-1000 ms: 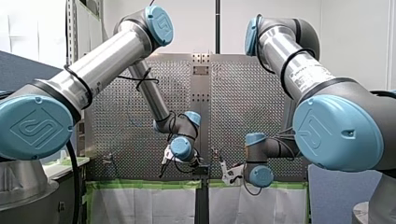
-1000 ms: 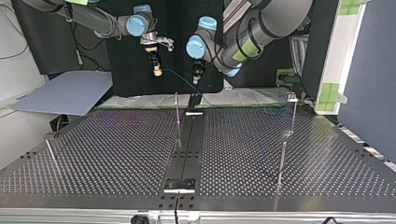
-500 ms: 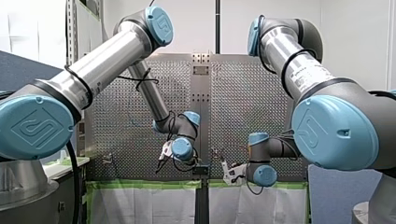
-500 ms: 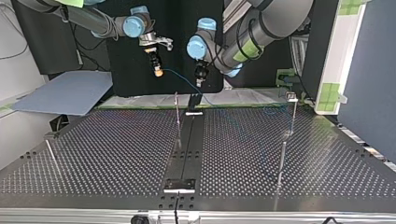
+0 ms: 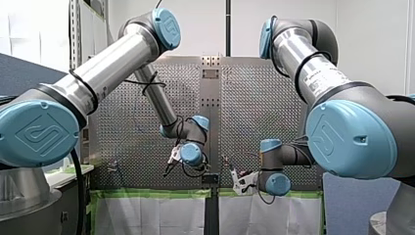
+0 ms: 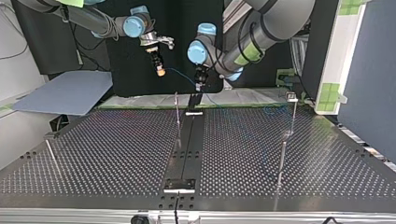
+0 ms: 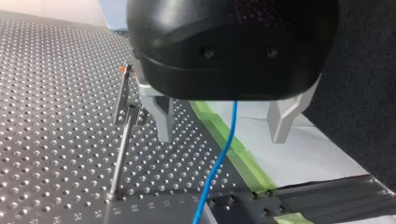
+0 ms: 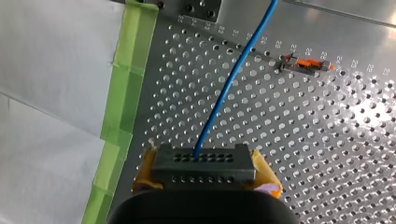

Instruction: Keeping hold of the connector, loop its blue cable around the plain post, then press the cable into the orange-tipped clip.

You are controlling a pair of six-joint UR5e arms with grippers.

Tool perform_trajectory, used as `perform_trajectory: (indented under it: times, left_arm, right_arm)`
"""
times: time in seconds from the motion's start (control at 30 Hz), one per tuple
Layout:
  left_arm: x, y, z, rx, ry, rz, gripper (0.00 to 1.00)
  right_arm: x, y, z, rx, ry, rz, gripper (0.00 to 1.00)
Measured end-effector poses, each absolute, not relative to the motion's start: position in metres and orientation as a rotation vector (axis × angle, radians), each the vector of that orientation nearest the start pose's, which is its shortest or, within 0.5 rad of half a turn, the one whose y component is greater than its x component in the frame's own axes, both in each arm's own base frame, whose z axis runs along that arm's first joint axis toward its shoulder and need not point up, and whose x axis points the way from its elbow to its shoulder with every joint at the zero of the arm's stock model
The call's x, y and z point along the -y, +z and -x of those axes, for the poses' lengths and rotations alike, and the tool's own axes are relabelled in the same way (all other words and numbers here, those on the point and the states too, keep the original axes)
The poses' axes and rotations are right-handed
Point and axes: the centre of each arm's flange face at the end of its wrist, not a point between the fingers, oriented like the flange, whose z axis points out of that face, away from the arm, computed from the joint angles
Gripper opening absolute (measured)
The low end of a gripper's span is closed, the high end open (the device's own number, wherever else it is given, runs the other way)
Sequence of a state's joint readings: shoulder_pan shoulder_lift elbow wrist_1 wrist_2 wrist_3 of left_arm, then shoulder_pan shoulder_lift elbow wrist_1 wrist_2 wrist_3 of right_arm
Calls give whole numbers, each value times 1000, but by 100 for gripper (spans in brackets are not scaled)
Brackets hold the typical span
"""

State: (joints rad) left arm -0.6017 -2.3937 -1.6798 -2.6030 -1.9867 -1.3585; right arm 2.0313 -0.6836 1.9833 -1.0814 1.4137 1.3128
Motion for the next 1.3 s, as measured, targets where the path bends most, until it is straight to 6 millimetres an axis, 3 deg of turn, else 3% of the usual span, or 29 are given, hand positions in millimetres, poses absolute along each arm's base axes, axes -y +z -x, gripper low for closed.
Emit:
perform_trajectory:
  times: [0.23,0.53,0.8,1.13,1.3]
  left_arm:
    - [415,-6,-445,-1888,196,-521,100]
    - [422,1,-460,-1868,191,-496,100]
    - [415,0,-469,-1880,205,-490,100]
    - [414,-26,-488,-1933,264,-520,100]
    - [418,-27,-496,-1926,251,-510,100]
  right_arm:
    - [389,-66,-360,710,1354,-1892,0]
    - [388,-66,-361,702,1354,-1898,0]
    - [387,-66,-362,690,1361,-1907,0]
    - [386,-66,-364,682,1366,-1913,0]
    - [386,-66,-364,682,1366,-1914,0]
